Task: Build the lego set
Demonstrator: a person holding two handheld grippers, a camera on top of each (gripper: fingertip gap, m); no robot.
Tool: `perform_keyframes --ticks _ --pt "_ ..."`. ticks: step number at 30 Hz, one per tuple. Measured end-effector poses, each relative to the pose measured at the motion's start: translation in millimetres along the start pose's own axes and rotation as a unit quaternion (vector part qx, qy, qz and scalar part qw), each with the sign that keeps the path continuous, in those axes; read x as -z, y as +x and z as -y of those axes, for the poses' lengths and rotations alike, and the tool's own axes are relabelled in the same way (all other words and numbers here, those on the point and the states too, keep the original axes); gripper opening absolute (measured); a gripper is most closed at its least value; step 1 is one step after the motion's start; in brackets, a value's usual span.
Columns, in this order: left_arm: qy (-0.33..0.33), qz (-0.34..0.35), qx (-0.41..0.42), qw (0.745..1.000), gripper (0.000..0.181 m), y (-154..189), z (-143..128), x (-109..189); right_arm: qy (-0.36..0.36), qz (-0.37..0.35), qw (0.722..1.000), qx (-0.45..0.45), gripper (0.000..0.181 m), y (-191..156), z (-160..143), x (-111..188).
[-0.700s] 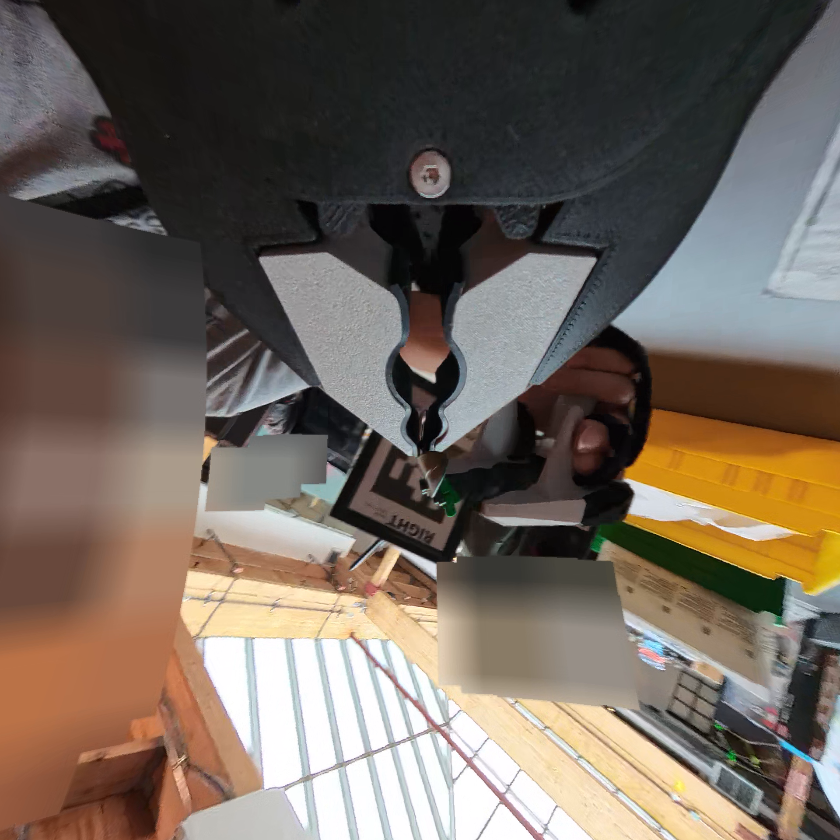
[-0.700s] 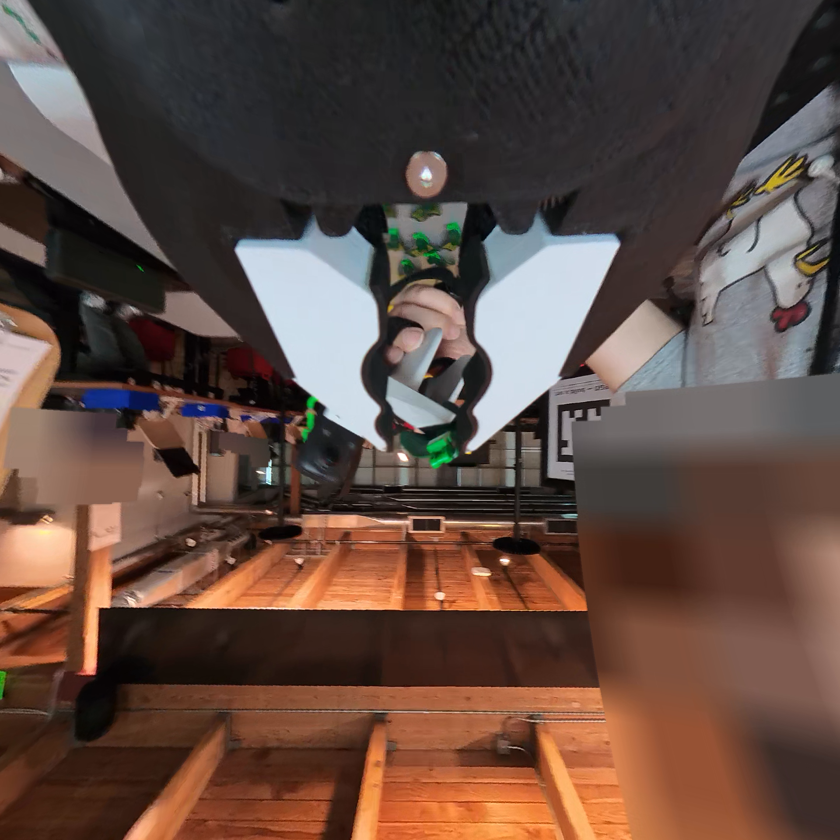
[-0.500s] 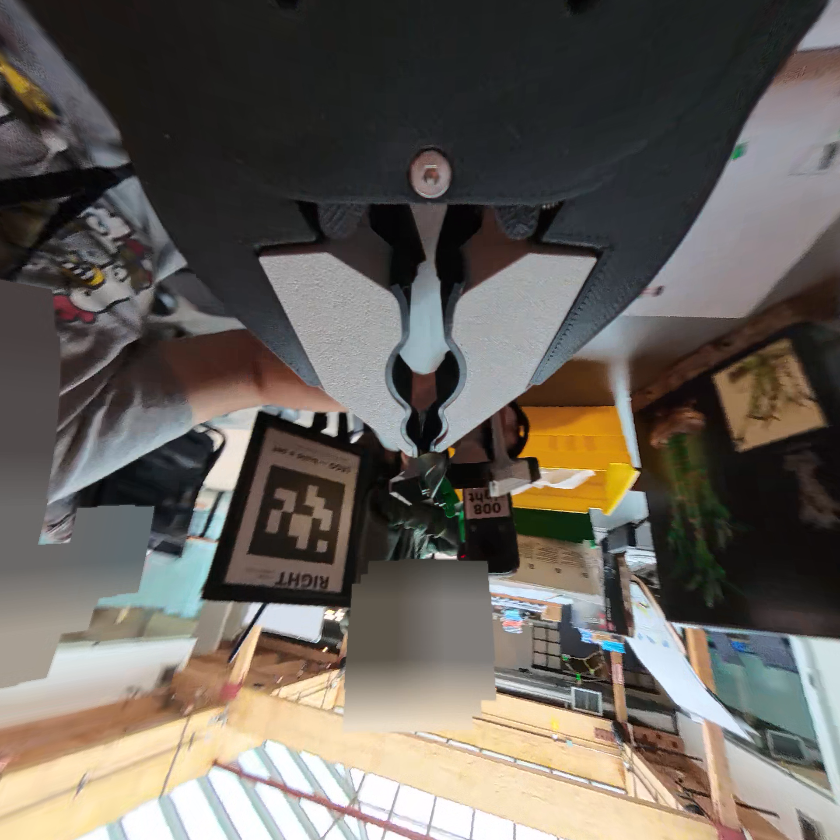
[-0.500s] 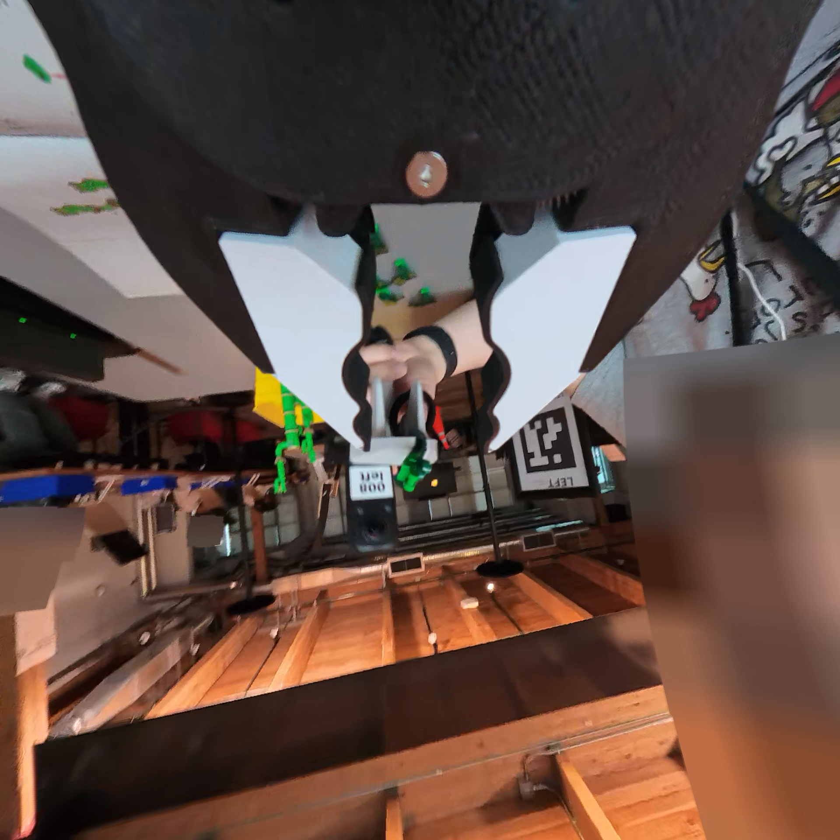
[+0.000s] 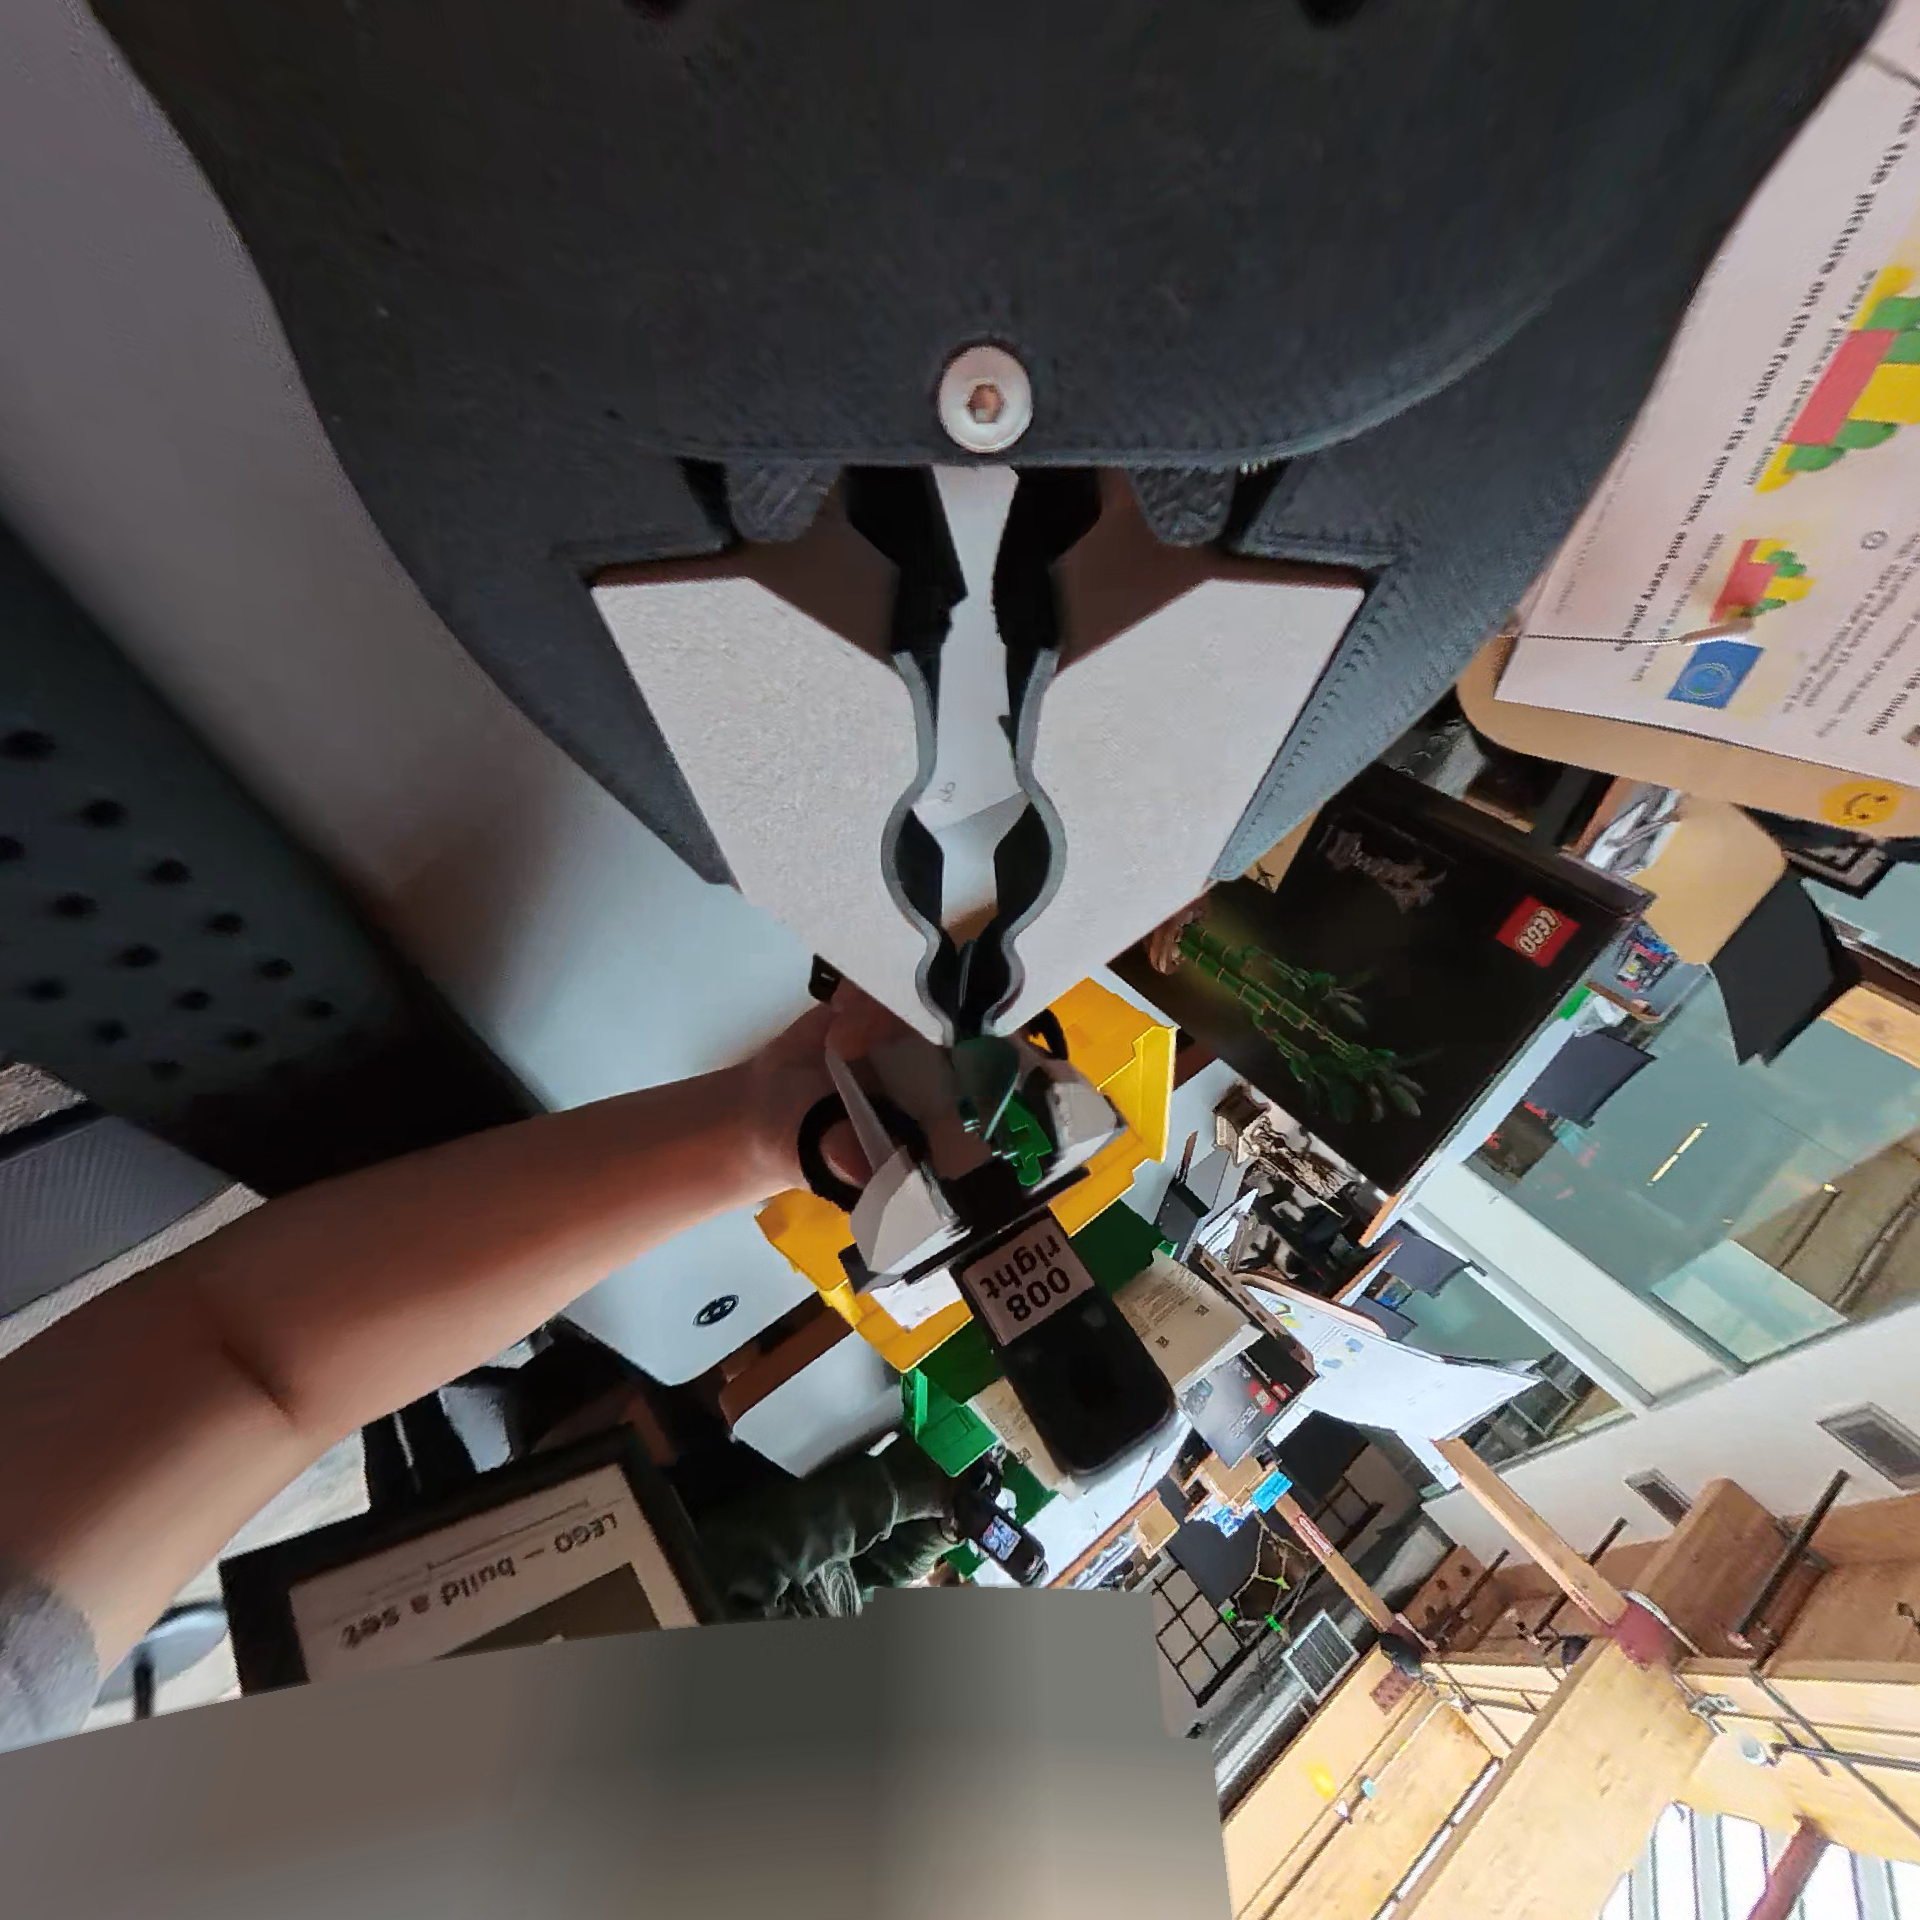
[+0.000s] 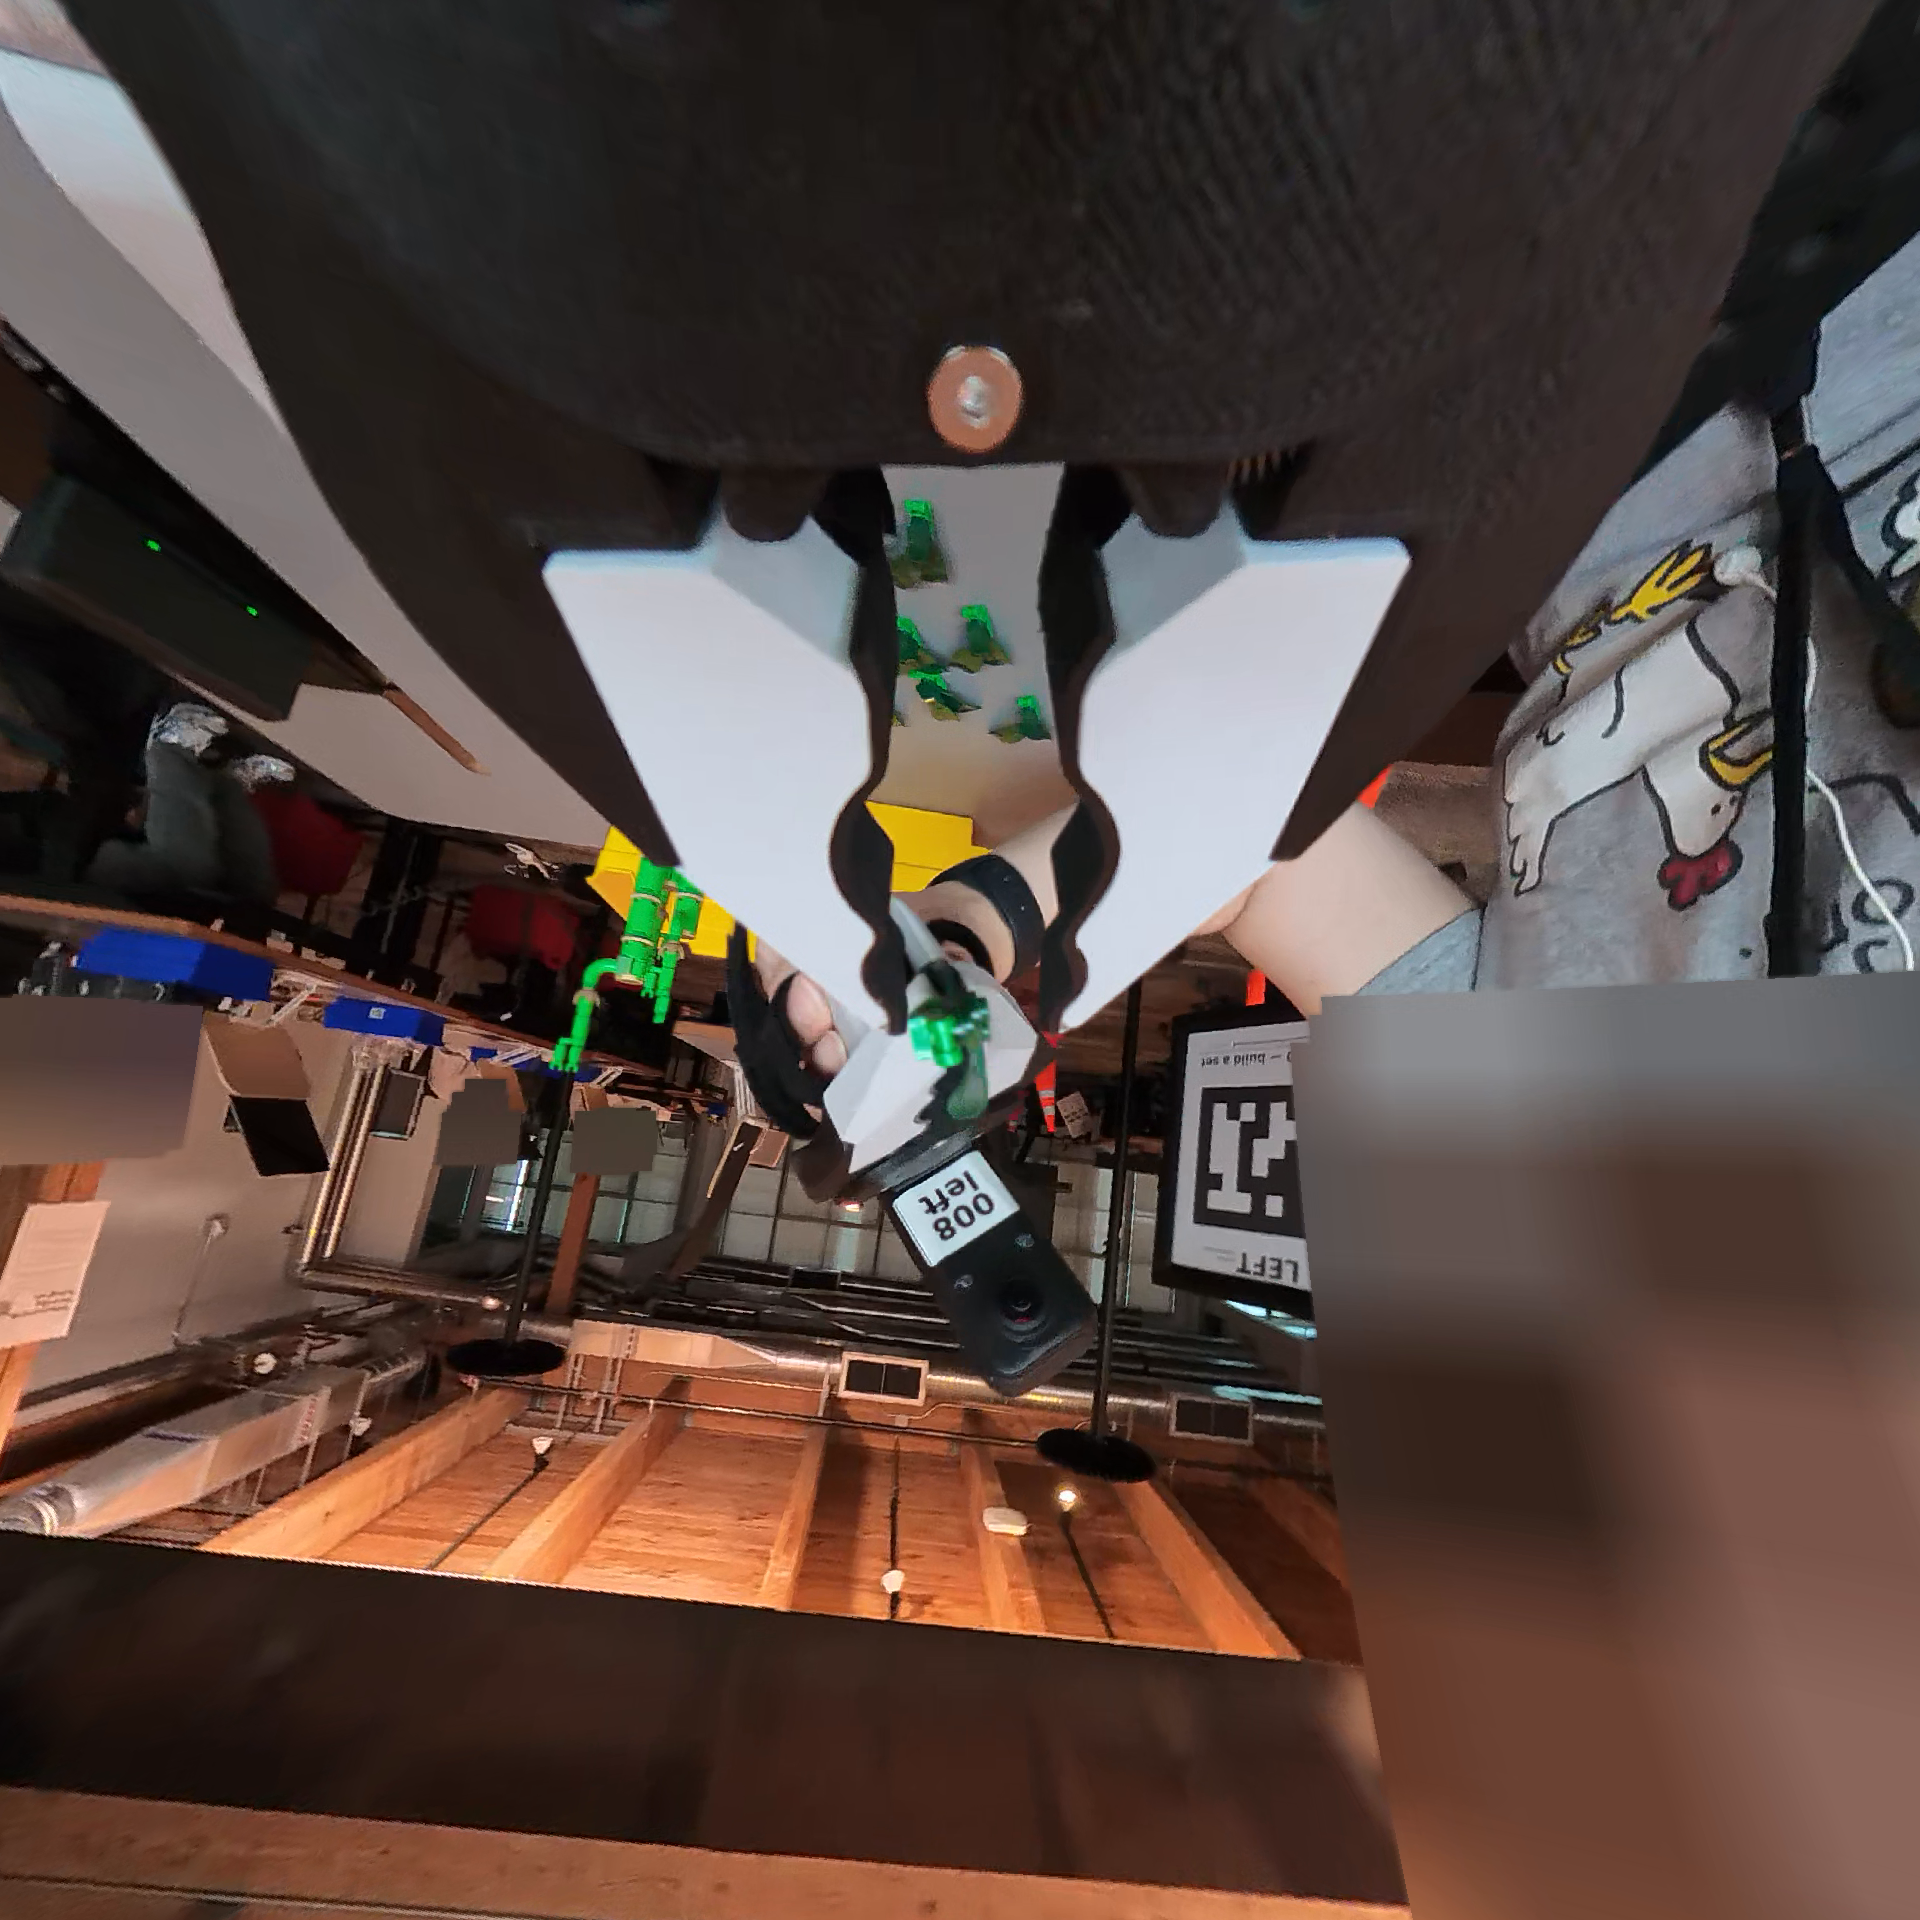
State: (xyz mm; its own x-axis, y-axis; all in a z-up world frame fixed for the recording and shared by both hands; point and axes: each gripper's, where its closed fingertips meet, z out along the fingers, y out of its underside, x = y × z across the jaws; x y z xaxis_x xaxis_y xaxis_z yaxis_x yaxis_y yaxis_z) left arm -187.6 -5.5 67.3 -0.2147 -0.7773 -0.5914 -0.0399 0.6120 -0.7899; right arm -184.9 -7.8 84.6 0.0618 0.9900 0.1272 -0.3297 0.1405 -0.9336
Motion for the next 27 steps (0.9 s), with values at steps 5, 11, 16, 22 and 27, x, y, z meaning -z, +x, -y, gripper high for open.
perform_keyframes --ticks 5,11,16,22,27 --pt "0.003 0.003 -0.031 1.0 0.0 3 5 -2 0.001 -0.008 0.999 0.031 0.016 -4 4 -2" --pt "0.01 0.004 -0.029 1.0 0.0 4 8 -4 -0.003 -0.012 0.999 0.049 0.013 -5 6 -1" --pt "0.012 0.003 -0.021 1.0 0.0 4 8 -5 -0.012 -0.016 0.998 0.057 0.014 -4 5 0" --pt "0.015 0.003 -0.012 1.0 0.0 3 9 -5 -0.021 -0.012 0.999 0.022 0.013 -4 4 -1" --pt "0.016 0.005 -0.012 1.0 0.0 4 11 -6 -0.019 -0.003 1.0 0.011 0.011 -5 6 -1"
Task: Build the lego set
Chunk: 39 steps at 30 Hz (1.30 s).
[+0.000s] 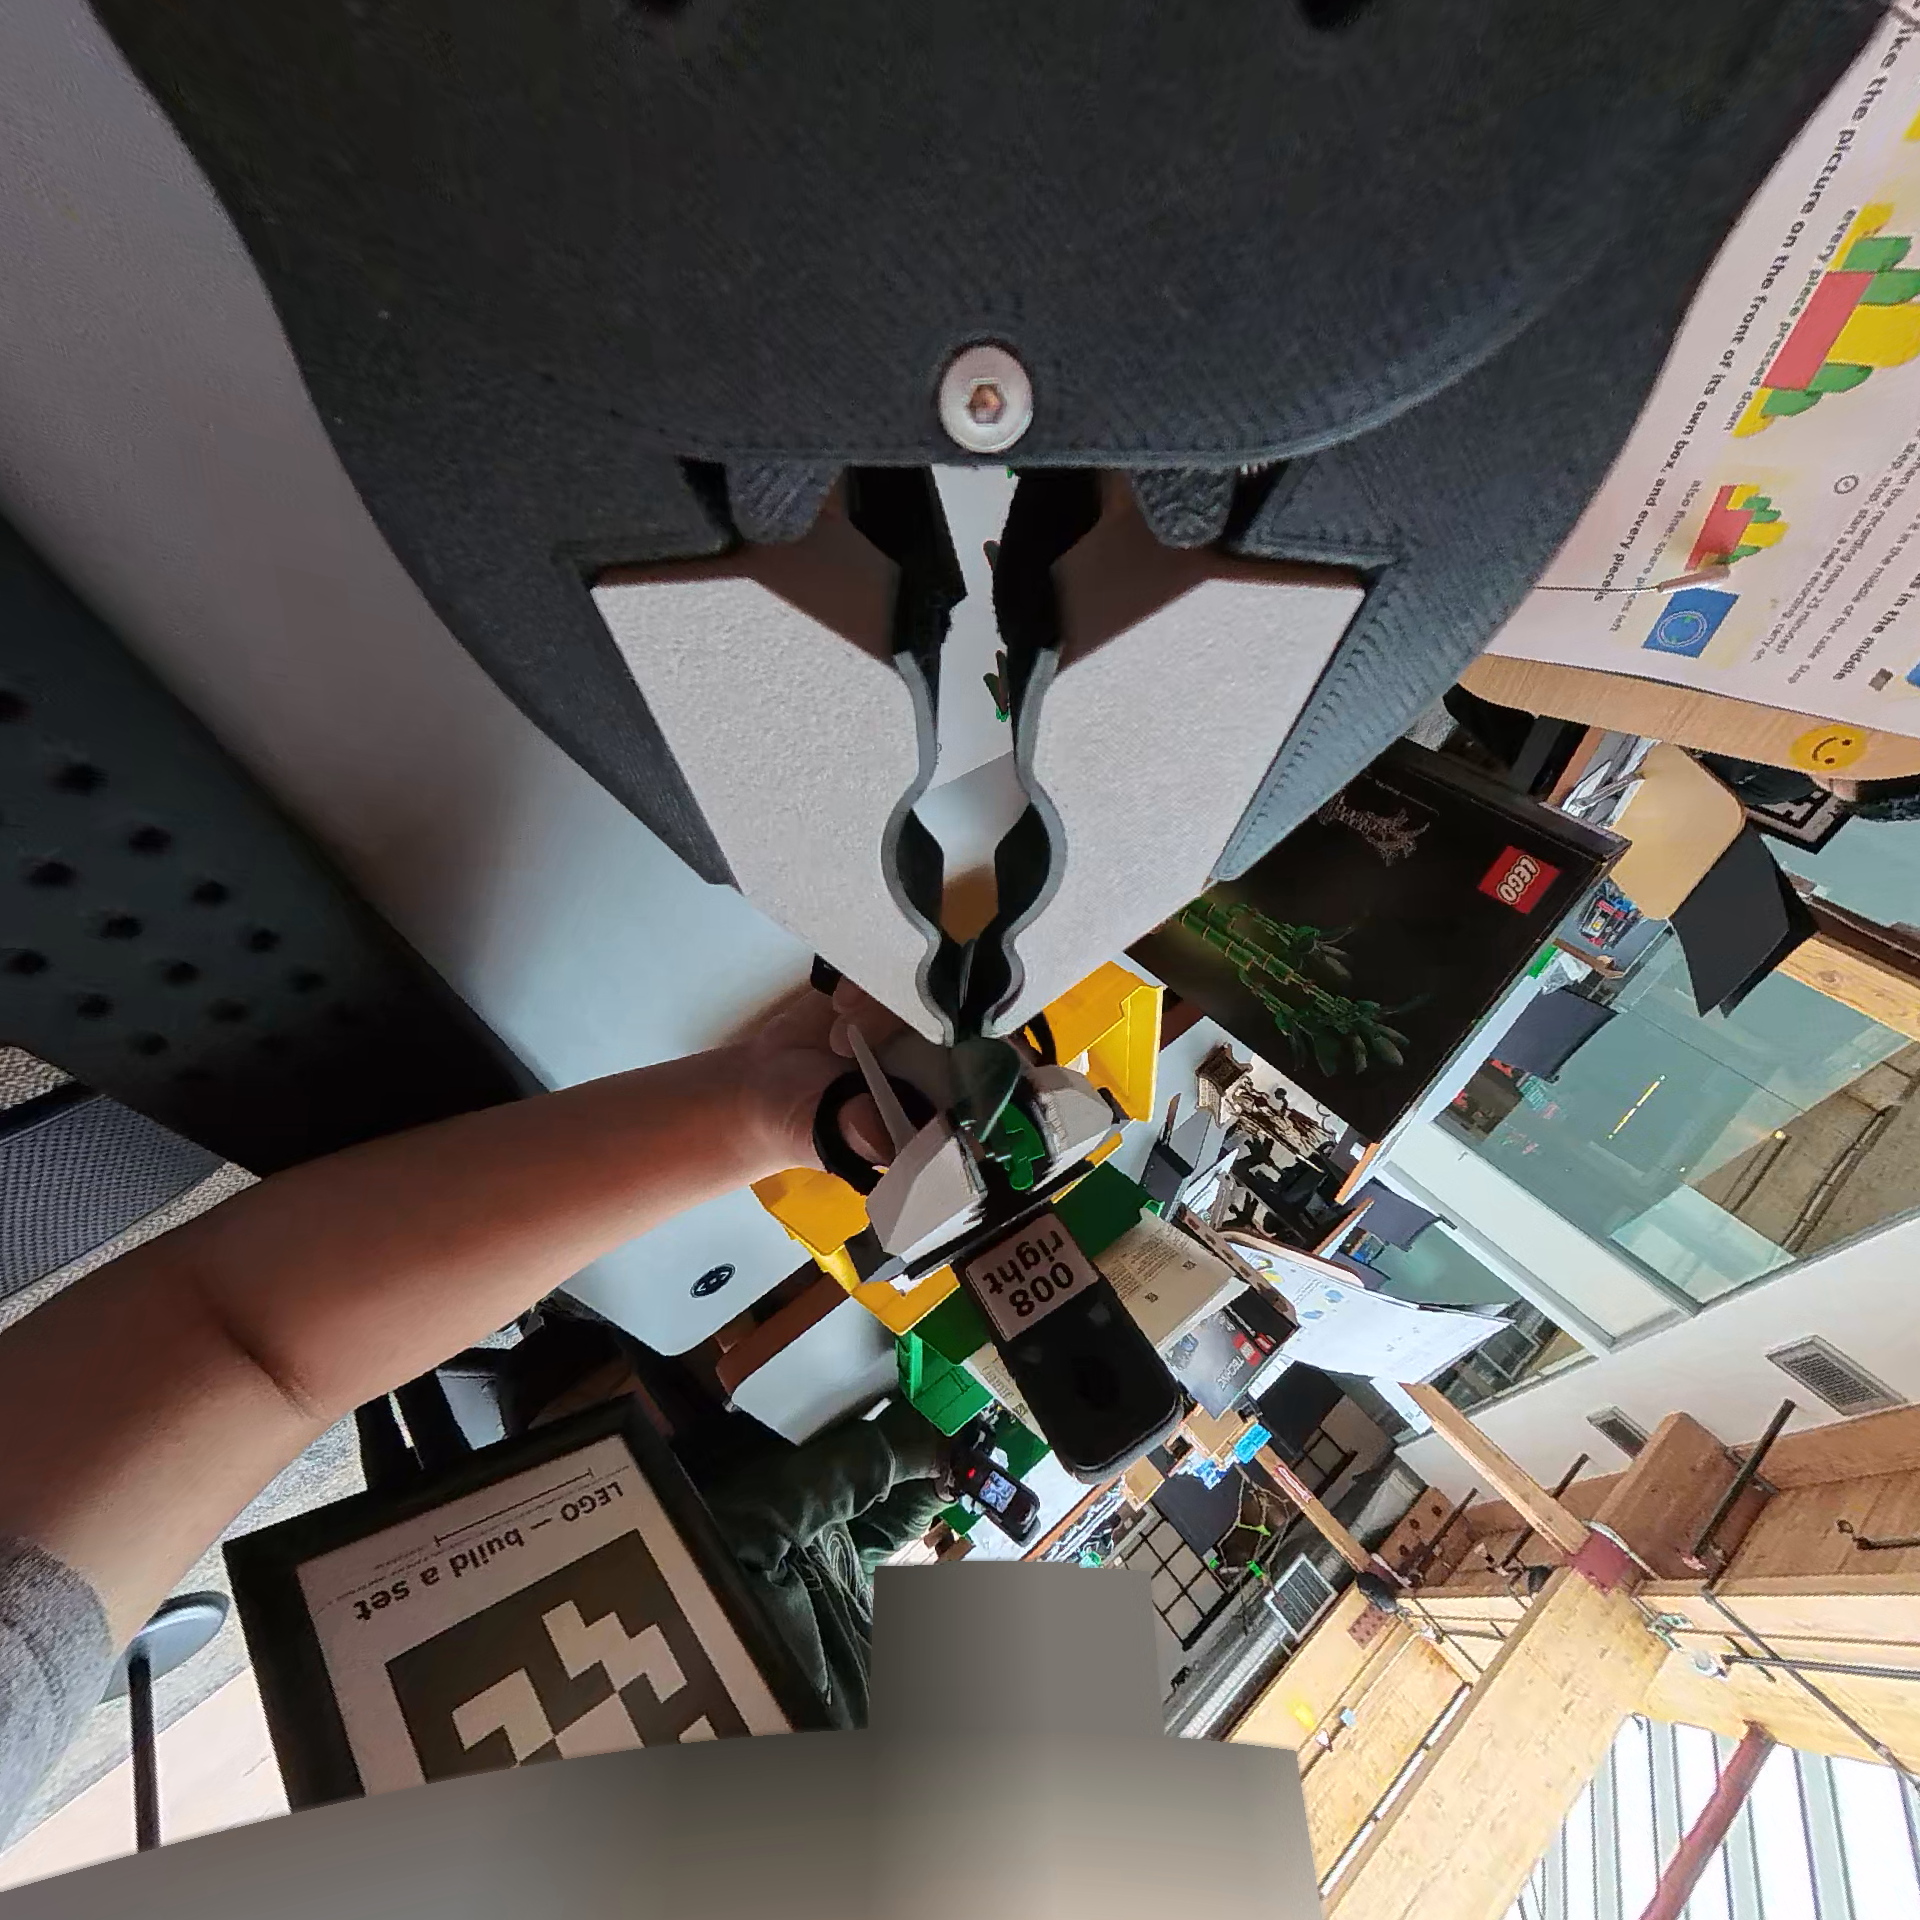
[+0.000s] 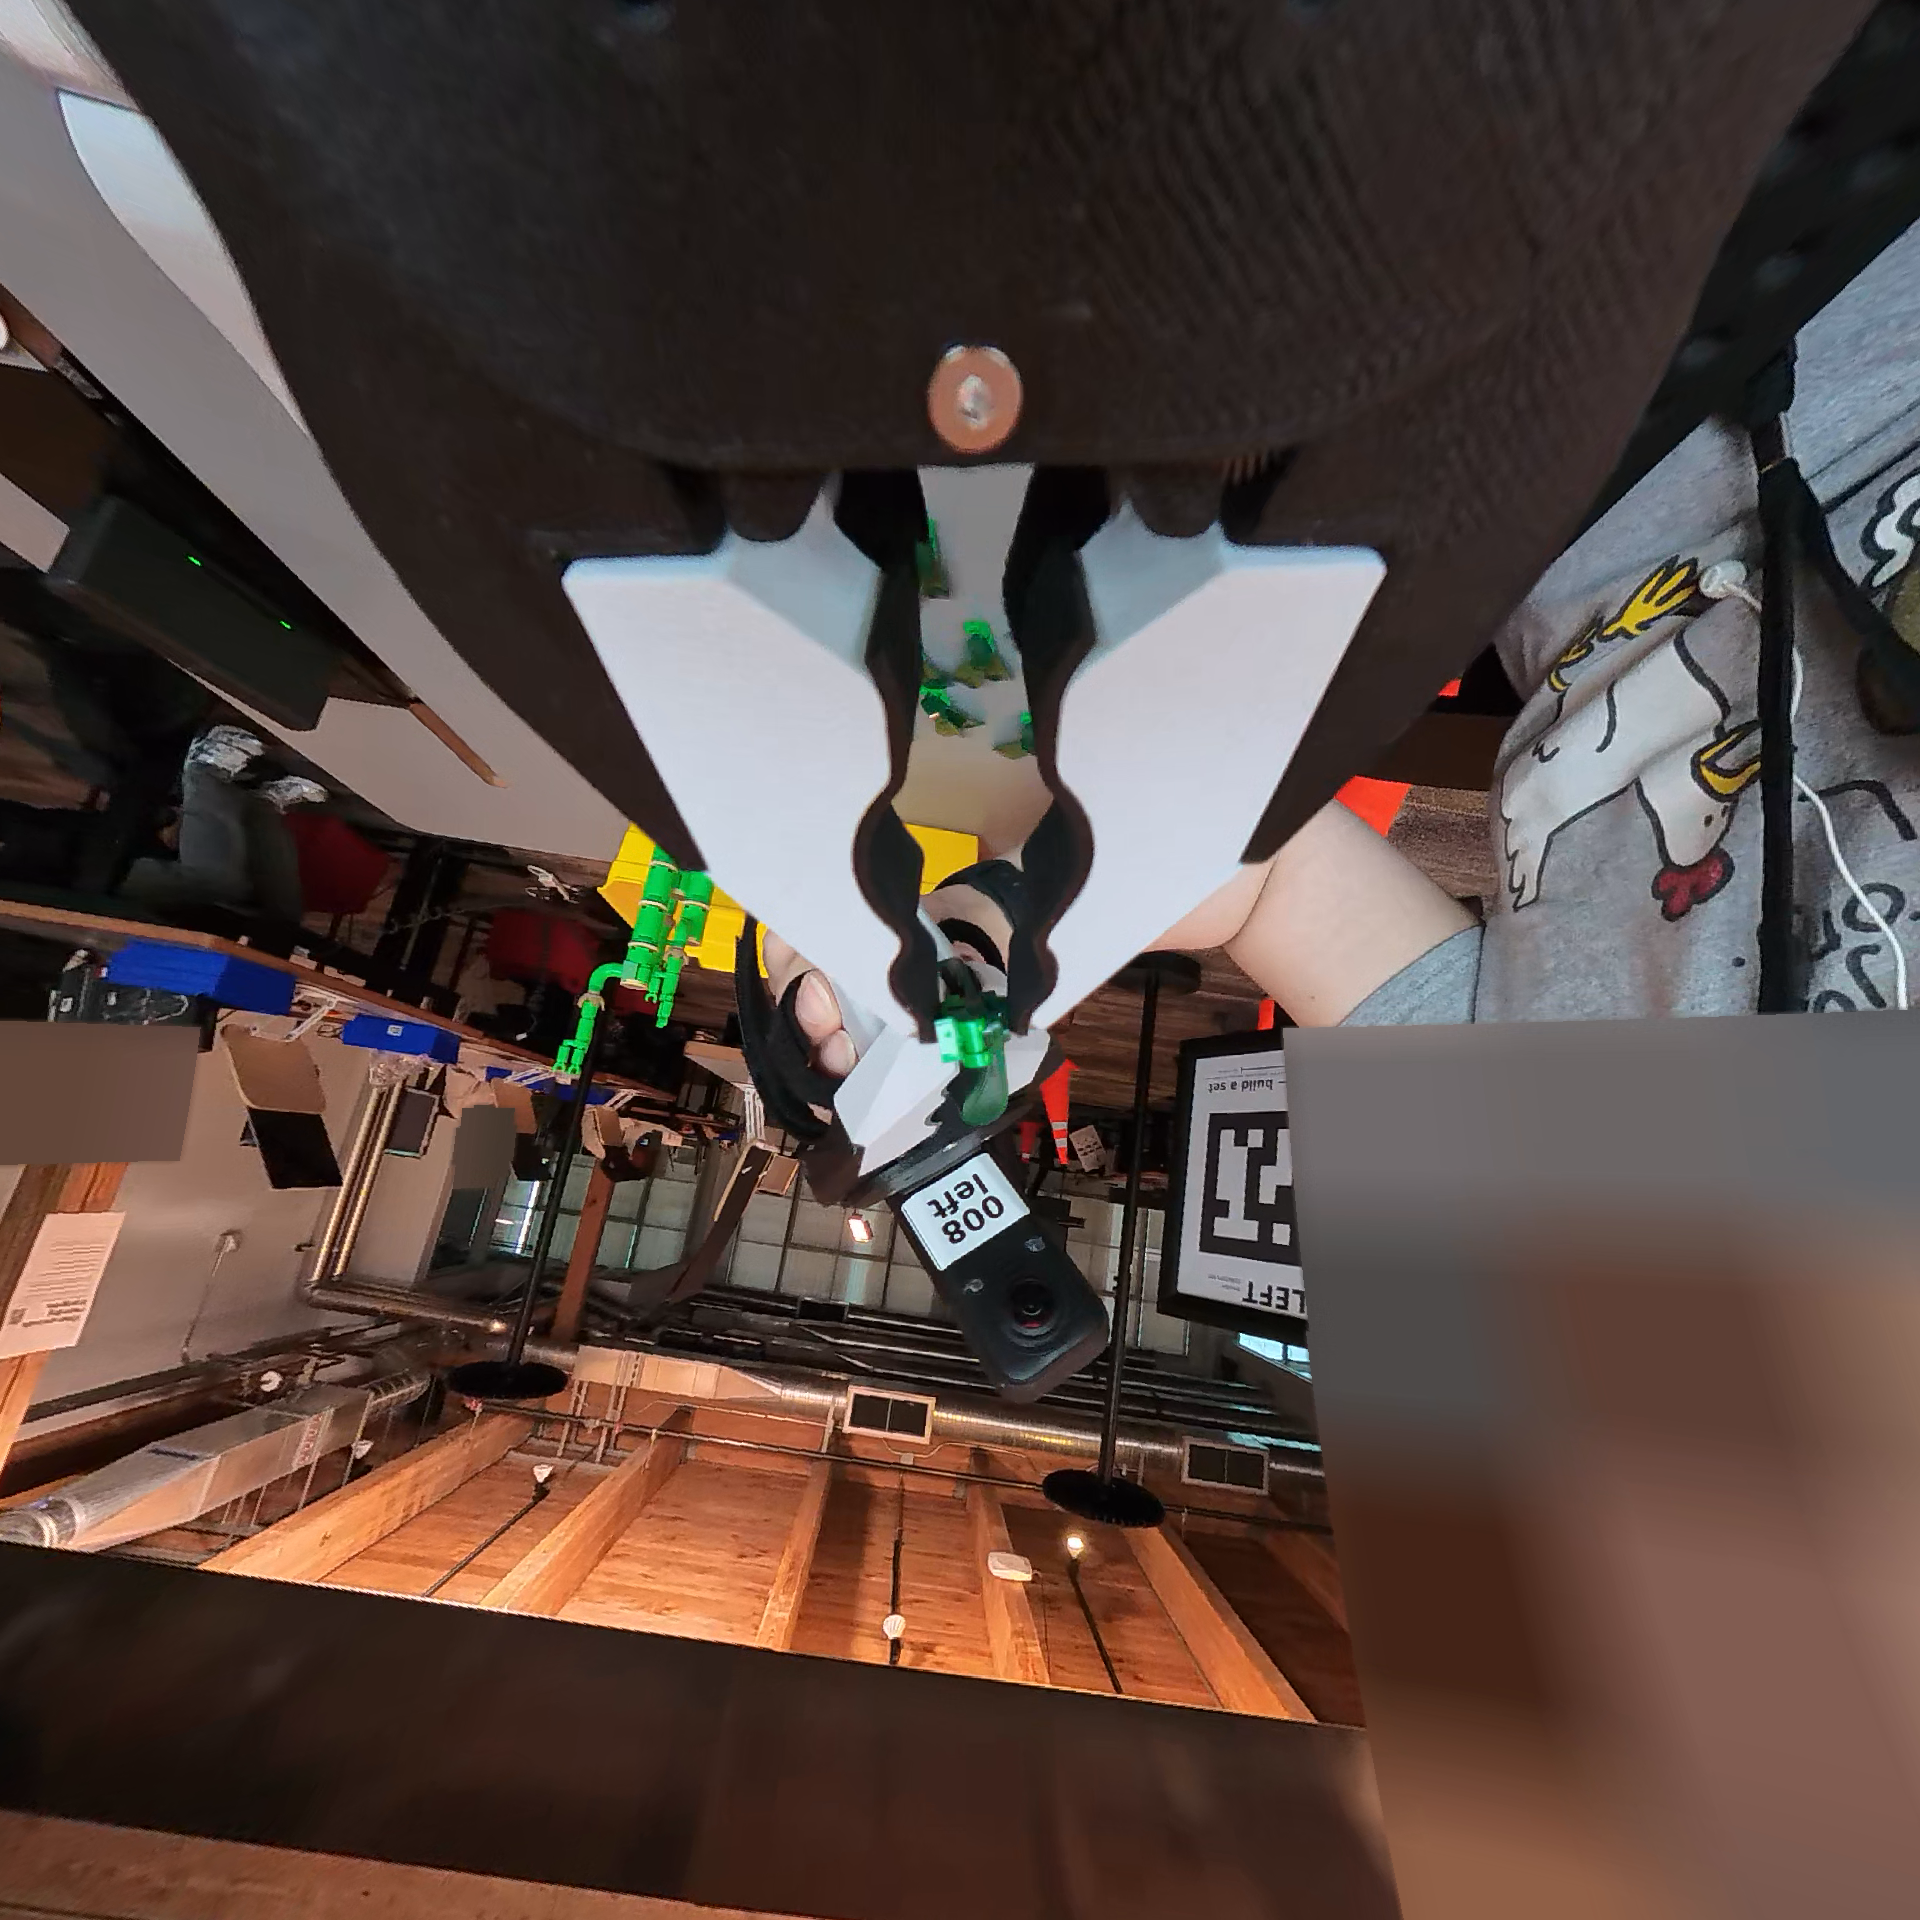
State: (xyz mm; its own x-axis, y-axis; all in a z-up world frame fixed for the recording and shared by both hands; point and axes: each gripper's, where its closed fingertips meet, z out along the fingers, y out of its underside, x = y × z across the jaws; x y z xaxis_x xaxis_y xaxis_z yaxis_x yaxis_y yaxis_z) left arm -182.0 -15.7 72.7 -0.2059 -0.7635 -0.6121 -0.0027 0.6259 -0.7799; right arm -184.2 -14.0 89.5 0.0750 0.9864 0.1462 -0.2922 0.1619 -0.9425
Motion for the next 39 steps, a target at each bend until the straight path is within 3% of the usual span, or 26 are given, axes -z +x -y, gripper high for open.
perform_keyframes --ticks 9,13,16,20,29,39 --pt "-0.007 -0.002 -0.013 1.0 0.0 2 1 0 -0.008 0.004 1.0 0.006 0.011 -3 -1 0" --pt "-0.061 0.0 -0.06 0.996 0.0 4 -10 1 -0.07 -0.033 0.993 0.086 0.019 0 -13 2" --pt "-0.15 0.003 -0.117 0.982 0.0 6 -25 4 -0.153 -0.08 0.972 0.159 0.041 6 -23 7" --pt "-0.248 0.021 -0.196 0.948 0.0 4 -44 11 -0.226 -0.108 0.933 0.258 0.038 4 -33 9" --pt "-0.293 -0.013 -0.183 0.938 0.0 19 -65 0 -0.361 -0.125 0.853 0.356 0.015 15 -72 14" --pt "-0.277 -0.049 -0.102 0.954 0.0 26 -73 0 -0.418 -0.13 0.822 0.364 0.014 22 -88 21"
